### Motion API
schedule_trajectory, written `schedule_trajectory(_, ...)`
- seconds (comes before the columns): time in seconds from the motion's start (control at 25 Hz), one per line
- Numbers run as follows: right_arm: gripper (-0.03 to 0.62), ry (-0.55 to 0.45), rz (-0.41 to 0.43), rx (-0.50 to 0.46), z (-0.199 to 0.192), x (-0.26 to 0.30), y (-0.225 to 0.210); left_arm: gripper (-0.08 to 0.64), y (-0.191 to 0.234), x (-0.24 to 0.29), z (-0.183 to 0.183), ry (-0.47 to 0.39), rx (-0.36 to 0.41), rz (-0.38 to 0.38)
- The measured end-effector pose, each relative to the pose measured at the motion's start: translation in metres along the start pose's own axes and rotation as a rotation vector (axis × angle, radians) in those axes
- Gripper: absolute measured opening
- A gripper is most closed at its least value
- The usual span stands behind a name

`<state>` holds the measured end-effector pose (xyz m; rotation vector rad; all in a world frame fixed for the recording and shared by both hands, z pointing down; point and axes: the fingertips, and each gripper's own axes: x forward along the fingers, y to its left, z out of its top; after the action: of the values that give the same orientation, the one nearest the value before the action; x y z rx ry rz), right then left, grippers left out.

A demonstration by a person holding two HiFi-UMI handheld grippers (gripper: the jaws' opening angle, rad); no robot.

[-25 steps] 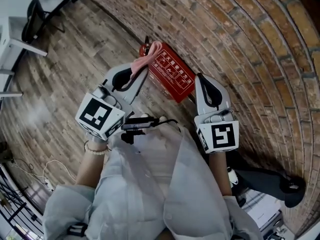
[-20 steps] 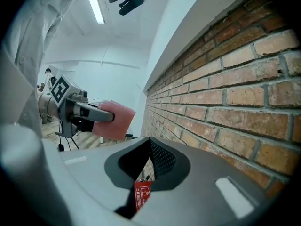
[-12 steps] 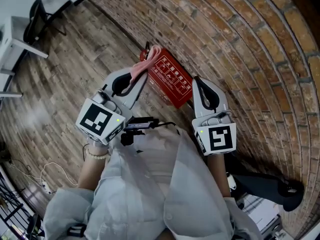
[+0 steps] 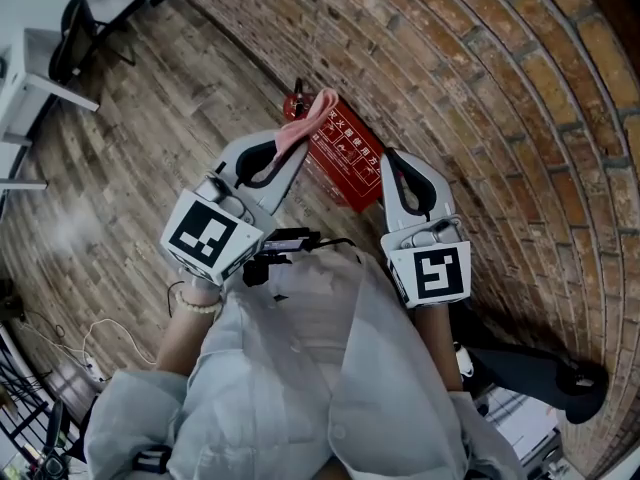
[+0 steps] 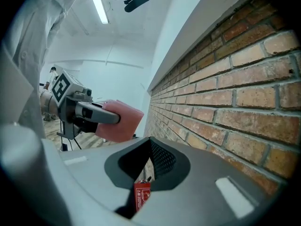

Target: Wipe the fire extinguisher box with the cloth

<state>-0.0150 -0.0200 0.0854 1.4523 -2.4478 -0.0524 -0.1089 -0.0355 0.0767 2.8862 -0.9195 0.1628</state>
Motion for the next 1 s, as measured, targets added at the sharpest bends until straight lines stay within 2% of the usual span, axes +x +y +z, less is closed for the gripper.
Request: schedule_trajectory(1.0, 0.006, 0.005, 0.002, -0.005, -0.0014, 0.0037, 0.0001, 0.010, 0.0040, 0.0046, -0.0034, 0.005, -0.040, 0.007)
